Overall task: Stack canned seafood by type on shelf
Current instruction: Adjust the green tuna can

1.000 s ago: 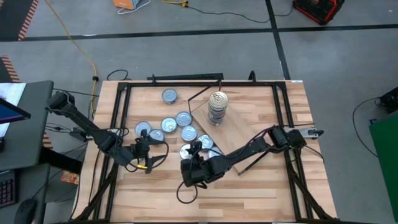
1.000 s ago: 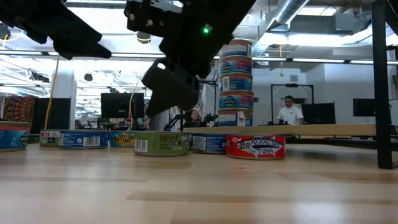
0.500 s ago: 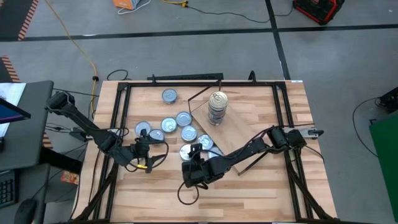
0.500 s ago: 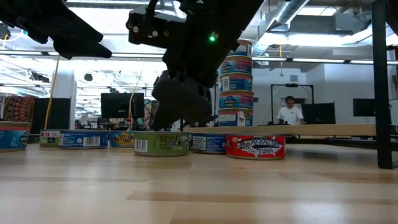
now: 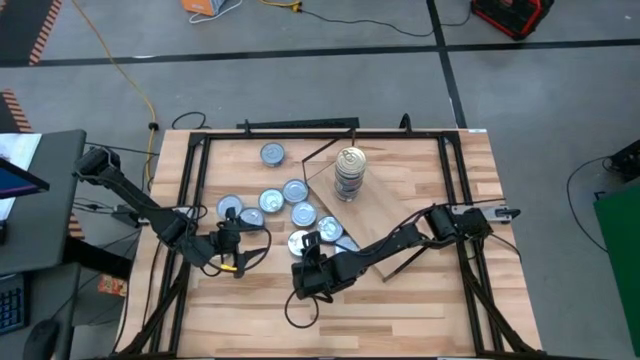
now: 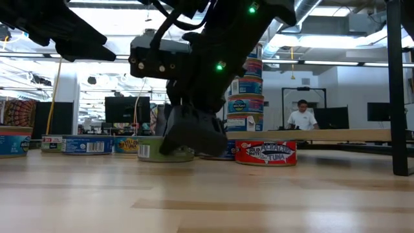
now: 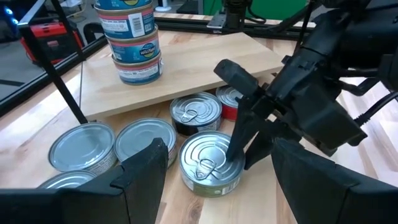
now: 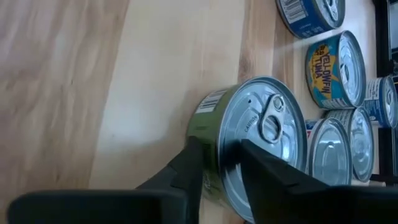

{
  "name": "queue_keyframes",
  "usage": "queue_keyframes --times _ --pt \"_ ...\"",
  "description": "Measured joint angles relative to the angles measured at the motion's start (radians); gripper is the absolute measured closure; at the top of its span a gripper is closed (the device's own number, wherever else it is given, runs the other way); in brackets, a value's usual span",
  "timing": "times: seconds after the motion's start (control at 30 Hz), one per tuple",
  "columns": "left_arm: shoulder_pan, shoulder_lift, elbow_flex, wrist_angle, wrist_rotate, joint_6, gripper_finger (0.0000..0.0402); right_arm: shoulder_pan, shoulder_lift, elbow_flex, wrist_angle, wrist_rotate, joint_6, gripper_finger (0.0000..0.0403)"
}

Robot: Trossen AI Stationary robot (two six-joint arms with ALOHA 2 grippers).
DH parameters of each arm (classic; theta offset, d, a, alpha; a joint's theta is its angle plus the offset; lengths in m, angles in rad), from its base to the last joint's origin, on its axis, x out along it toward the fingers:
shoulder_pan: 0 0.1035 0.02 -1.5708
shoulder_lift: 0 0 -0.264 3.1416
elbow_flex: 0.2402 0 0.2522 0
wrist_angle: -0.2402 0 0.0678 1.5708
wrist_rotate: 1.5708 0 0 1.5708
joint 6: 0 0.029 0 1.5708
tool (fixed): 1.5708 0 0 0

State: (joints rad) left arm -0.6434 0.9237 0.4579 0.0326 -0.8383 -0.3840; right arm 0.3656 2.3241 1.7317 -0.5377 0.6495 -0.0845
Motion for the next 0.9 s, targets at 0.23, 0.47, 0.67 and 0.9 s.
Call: queue_keyframes --times 0.23,0.47,0.67,0.9 --pt "0.000 0.000 0.000 0.000 0.000 0.000 0.0125 0.004 -0.002 0.000 0.003 -0.029 -0.028 0.0336" --pt "0.000 0.000 0.000 0.001 0.003 -0.007 0.0125 0.013 -0.003 0.002 0.007 -0.112 -0.052 0.0391" --pt "0.000 0.000 0.000 0.001 0.050 -0.064 0.0125 0.019 -0.001 0.007 0.004 -0.121 -0.050 0.0374" --pt "0.010 0.049 0.000 0.040 0.141 -0.155 0.0125 0.020 -0.004 0.014 0.002 -0.128 -0.061 0.0384"
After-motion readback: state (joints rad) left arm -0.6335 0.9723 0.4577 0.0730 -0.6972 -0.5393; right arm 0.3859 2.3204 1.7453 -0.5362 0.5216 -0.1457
